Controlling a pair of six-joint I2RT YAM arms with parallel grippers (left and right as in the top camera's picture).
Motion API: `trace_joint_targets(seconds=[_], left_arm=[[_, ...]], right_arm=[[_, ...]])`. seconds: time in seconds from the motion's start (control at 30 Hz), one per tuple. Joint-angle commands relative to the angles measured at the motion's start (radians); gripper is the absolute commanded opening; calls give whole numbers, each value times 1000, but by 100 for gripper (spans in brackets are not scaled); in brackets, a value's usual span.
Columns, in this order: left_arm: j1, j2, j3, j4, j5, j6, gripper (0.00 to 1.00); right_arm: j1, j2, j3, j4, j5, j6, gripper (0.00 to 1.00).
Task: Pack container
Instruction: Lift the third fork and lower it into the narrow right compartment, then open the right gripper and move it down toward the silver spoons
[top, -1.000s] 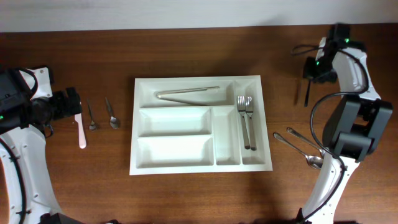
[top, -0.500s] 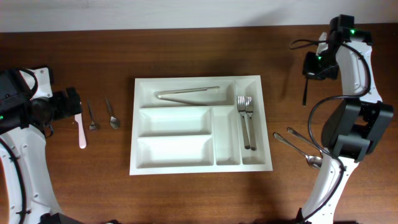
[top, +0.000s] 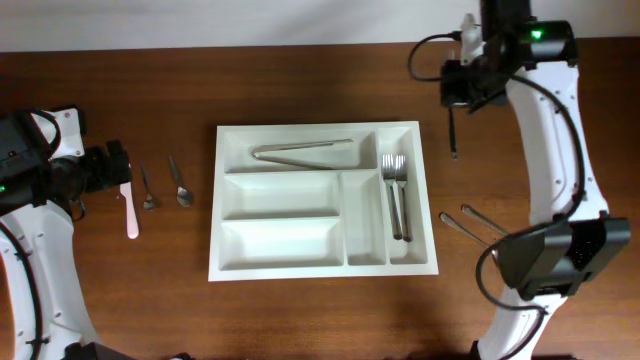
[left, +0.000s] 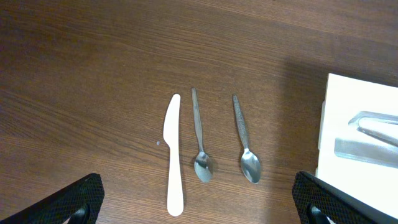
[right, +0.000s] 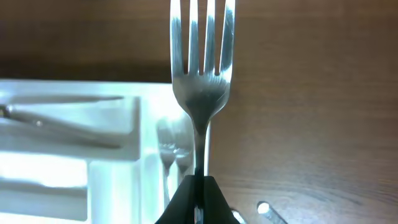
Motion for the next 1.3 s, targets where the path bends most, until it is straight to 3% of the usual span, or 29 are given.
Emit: trace_joint_targets(seconds=[0.0, 0.27, 0.63, 1.03, 1.27], left_arm=[[3, -8, 17, 0, 0, 13, 99], [3, -8, 17, 0, 0, 13, 99], [3, -8, 17, 0, 0, 13, 99], [3, -8, 17, 0, 0, 13, 99], [3, -8, 17, 0, 0, 13, 99]], right_arm=[[85, -24, 15, -32, 74, 10, 4], [170, -117, -54, -41, 171, 55, 4], [172, -412, -490, 166, 166, 56, 4], [172, -389, -870, 460, 87, 170, 4], [174, -298, -935, 538, 87, 188, 4]])
